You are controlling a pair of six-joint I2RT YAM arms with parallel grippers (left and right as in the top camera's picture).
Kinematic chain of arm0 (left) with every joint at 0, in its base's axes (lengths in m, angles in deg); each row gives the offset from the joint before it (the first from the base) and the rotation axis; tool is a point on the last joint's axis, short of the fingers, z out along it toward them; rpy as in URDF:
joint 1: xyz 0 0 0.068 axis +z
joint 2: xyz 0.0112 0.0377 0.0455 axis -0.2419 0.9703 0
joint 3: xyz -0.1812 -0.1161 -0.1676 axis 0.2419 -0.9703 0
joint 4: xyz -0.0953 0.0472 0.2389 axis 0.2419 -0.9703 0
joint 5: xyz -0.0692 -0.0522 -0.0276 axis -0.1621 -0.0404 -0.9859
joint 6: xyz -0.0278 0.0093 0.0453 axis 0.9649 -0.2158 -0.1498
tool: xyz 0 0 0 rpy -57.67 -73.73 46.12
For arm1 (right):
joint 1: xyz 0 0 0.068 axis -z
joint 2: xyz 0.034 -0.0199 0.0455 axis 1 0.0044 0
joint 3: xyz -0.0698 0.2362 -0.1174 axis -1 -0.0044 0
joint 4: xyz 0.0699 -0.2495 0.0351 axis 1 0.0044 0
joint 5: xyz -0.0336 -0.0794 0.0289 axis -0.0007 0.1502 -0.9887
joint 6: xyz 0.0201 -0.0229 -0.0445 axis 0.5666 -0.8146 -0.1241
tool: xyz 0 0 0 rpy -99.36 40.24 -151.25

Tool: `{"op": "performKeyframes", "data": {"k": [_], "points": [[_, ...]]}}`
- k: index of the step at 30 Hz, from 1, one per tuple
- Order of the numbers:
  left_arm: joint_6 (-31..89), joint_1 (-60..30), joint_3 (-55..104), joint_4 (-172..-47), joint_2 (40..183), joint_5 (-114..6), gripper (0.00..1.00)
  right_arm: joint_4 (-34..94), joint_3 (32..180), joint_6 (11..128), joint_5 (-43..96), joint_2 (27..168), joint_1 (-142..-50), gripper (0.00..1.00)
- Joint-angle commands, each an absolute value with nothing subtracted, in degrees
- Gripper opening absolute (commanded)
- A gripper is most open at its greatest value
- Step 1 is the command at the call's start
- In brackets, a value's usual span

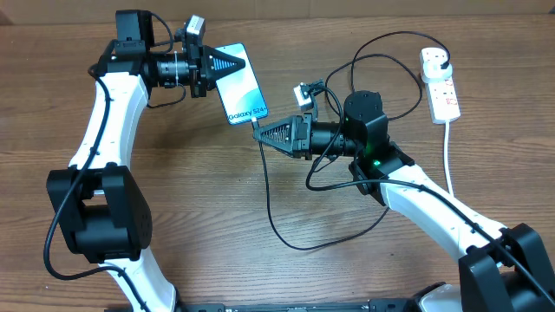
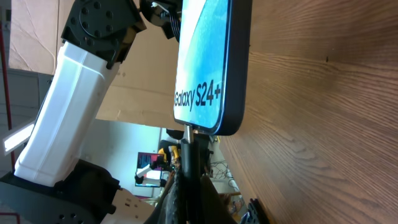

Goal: Plug charger to phone and switch on socket
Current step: 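Push the plug up into the phone's port while the left gripper holds it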

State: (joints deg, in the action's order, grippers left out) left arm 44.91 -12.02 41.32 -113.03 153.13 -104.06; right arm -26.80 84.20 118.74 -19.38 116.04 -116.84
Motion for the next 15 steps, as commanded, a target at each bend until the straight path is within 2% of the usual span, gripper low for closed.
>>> {"op": "performKeyframes", "data": {"k": [1, 15], "points": [[44.78, -11.67, 41.99, -112.83, 153.22, -107.05, 0.05, -26.48, 83.96, 118.54, -19.82, 116.22, -116.75, 0.04], [44.81, -11.67, 41.99, -112.81, 153.22, -106.88, 0.04, -25.93, 83.96, 118.37, -20.02, 116.22, -117.76, 0.04]]}}
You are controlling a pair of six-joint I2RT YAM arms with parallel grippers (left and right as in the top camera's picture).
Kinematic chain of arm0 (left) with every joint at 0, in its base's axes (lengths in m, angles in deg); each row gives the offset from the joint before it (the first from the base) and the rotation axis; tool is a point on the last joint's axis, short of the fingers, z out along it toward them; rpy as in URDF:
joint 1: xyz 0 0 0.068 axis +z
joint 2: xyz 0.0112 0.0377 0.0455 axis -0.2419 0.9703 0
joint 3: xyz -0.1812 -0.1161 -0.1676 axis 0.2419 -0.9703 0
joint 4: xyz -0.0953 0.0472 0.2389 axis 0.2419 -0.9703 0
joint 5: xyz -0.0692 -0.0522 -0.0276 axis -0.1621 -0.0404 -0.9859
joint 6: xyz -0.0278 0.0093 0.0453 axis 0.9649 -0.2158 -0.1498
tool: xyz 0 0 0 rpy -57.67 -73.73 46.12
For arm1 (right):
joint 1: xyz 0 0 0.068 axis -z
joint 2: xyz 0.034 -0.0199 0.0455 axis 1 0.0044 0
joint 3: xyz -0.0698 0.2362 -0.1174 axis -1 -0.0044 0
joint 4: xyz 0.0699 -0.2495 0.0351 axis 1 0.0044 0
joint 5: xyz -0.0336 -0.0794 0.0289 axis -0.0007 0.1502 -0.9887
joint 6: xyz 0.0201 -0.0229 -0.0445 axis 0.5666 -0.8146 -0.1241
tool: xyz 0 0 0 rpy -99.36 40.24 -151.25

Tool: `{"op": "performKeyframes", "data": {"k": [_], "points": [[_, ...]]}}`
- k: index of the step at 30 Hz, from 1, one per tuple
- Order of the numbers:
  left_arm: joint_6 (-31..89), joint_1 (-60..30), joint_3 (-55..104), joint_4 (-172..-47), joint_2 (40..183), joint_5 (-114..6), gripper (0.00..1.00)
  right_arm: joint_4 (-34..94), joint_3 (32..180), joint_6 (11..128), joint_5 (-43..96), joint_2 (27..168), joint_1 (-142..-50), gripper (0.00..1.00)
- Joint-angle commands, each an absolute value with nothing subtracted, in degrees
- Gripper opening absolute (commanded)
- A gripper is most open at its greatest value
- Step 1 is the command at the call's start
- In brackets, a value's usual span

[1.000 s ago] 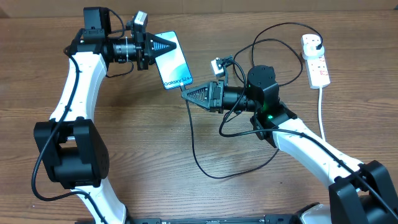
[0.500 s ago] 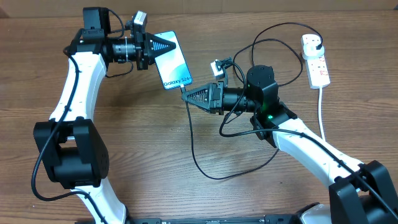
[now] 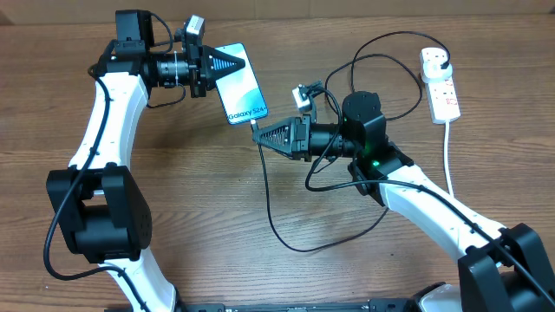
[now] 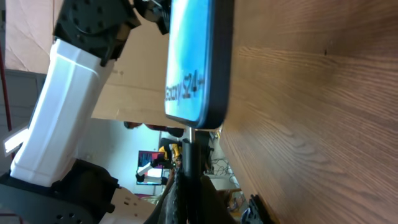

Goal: Plug charger to phone and switch on socket
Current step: 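Push the plug up into the phone's port while the left gripper holds it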

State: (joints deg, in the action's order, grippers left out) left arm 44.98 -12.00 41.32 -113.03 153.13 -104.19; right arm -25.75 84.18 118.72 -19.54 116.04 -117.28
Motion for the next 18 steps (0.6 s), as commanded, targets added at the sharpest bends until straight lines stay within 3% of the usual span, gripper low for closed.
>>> {"op": "performKeyframes", "data": {"k": [1, 18], "points": [[44.96, -11.67, 42.02, -112.81, 153.22, -106.85, 0.04, -25.91, 83.96, 118.37, -20.10, 116.22, -117.76, 0.04], [44.91, -11.78, 41.99, -112.83, 153.22, -106.88, 0.05, -25.95, 83.96, 118.37, -19.56, 116.22, -117.76, 0.04]]}}
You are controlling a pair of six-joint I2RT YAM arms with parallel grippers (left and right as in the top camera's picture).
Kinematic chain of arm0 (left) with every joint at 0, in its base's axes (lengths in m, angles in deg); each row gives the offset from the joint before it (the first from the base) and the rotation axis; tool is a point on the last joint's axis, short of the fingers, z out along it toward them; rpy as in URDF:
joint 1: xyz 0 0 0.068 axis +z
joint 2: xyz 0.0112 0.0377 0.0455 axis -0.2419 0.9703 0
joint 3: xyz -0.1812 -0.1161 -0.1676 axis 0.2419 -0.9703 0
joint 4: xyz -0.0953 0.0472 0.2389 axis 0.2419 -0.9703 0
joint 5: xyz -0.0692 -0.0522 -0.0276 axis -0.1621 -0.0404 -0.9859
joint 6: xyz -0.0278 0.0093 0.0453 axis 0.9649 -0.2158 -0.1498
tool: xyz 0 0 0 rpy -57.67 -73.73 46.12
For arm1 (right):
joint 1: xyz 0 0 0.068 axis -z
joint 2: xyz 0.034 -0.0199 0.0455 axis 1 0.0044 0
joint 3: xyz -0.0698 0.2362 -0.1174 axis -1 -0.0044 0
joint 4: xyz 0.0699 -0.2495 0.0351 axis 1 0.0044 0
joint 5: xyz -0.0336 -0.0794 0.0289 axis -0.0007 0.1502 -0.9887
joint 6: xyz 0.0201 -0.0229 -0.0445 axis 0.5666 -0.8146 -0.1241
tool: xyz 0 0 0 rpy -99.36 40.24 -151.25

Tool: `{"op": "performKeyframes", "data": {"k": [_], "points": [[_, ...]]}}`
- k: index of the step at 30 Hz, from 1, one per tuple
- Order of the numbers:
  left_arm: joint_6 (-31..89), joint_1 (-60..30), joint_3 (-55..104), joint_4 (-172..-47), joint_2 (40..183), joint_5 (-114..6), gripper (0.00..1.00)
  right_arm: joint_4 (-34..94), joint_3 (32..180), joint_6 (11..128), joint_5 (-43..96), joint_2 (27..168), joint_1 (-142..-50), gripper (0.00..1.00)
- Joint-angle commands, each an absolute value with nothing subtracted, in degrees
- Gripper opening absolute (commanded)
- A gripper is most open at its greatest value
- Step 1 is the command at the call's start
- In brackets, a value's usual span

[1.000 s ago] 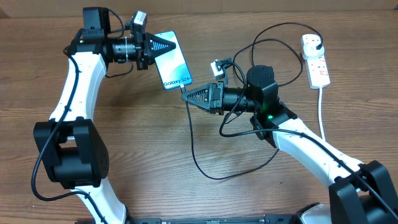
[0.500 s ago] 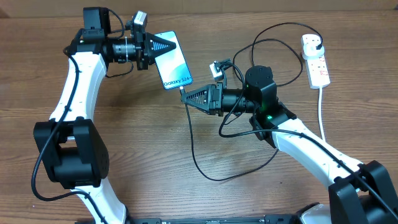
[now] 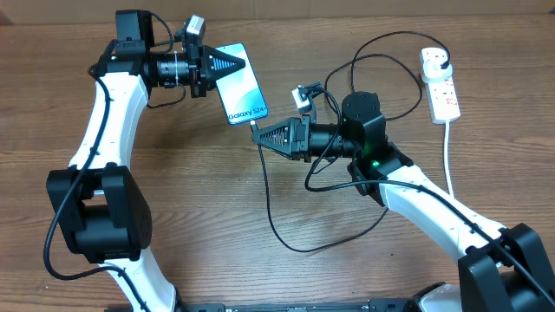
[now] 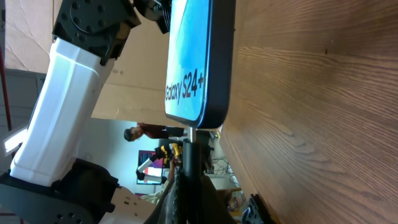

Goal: Plug charger to phone and switch on socket
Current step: 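Push the plug up into the phone's port while the left gripper holds it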

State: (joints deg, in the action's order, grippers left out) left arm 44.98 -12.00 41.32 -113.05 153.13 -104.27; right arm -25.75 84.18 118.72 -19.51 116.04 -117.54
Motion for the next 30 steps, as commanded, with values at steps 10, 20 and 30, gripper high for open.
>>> {"op": "performKeyframes", "data": {"k": [10, 20, 30], "points": [[44.87, -11.82, 41.99, -112.85, 153.22, -106.72, 0.04, -26.37, 83.96, 118.61, -19.56, 116.22, -117.76, 0.04], [44.91, -12.39, 41.99, -112.85, 153.22, -105.35, 0.05, -26.61, 83.96, 118.61, -19.58, 116.22, -117.76, 0.04], [44.91, -12.54, 41.99, -112.85, 153.22, -105.35, 0.04, -26.61, 83.96, 118.63, -19.56, 116.22, -117.76, 0.04]]}}
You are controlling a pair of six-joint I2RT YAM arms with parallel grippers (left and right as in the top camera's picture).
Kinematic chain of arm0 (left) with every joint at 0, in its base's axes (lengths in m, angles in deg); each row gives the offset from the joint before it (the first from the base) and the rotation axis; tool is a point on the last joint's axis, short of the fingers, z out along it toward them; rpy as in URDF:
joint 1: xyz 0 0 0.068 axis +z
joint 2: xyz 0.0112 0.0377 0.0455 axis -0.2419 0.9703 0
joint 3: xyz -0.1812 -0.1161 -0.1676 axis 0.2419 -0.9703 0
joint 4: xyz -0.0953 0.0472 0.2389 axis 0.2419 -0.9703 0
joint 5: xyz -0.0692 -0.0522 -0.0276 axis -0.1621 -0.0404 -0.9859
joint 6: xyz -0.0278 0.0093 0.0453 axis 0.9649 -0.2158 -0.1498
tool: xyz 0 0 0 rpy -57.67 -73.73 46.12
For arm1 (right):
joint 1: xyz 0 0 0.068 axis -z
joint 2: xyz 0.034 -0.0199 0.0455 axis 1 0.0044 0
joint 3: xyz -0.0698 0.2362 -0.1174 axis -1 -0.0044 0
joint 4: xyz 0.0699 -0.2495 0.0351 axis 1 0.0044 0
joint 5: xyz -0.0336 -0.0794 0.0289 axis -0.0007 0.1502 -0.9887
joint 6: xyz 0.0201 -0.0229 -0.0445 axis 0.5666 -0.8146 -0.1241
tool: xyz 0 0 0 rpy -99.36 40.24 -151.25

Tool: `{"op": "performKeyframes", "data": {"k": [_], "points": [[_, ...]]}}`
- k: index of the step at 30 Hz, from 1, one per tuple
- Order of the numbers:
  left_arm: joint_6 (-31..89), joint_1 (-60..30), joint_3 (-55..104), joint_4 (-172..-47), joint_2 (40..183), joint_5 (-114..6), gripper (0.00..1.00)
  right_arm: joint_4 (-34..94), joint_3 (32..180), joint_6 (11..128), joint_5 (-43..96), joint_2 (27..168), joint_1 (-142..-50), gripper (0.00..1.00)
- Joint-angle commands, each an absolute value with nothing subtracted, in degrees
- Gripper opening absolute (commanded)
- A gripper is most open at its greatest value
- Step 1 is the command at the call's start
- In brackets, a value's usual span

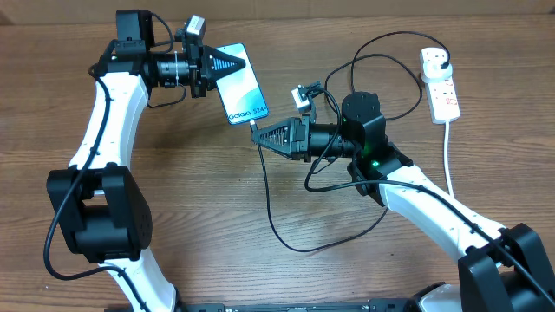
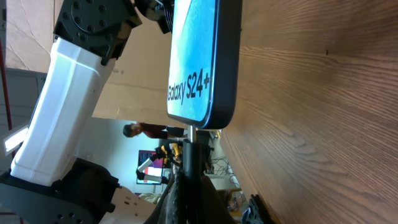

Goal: Plug charger to phone and switch on socket
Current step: 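Push the plug up into the phone's port while the left gripper holds it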

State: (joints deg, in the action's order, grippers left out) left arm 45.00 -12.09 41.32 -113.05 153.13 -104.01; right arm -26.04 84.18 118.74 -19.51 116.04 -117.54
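Observation:
A blue-screened phone (image 1: 244, 92) reading "Galaxy S24+" is held above the table, my left gripper (image 1: 232, 62) shut on its top end. My right gripper (image 1: 260, 134) is shut on the black charger plug (image 2: 190, 152), whose metal tip meets the phone's (image 2: 202, 68) bottom edge at the port. The black cable (image 1: 269, 208) loops over the table and back to the white socket strip (image 1: 440, 85) at the far right, where a plug sits in the top outlet. The strip's switch is too small to read.
Wooden table (image 1: 217, 225) under both arms. The white socket strip's own lead (image 1: 448, 152) runs down the right side. The right arm's body (image 1: 416, 195) stretches across the lower right, the left arm's (image 1: 100, 130) along the left.
The phone has turned slightly so its screen faces the right wrist camera a little more. The charger plug stays at the phone's bottom edge. Both arms sit nearly where they were.
Throughout, my left gripper held the phone aloft and my right gripper held the charger plug at its bottom port. The phone's face turned more edge-on, then back towards the camera. The plug tip has stayed against the port.

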Motion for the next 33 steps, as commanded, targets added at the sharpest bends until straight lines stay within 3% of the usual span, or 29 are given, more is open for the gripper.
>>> {"op": "performKeyframes", "data": {"k": [1, 33], "points": [[44.91, -12.57, 41.99, -112.85, 153.22, -105.35, 0.04, -26.61, 83.96, 118.63, -19.56, 116.22, -117.76, 0.04], [44.91, -13.27, 41.99, -112.87, 153.22, -105.63, 0.04, -26.45, 83.96, 120.14, -17.11, 116.22, -117.65, 0.04]]}}
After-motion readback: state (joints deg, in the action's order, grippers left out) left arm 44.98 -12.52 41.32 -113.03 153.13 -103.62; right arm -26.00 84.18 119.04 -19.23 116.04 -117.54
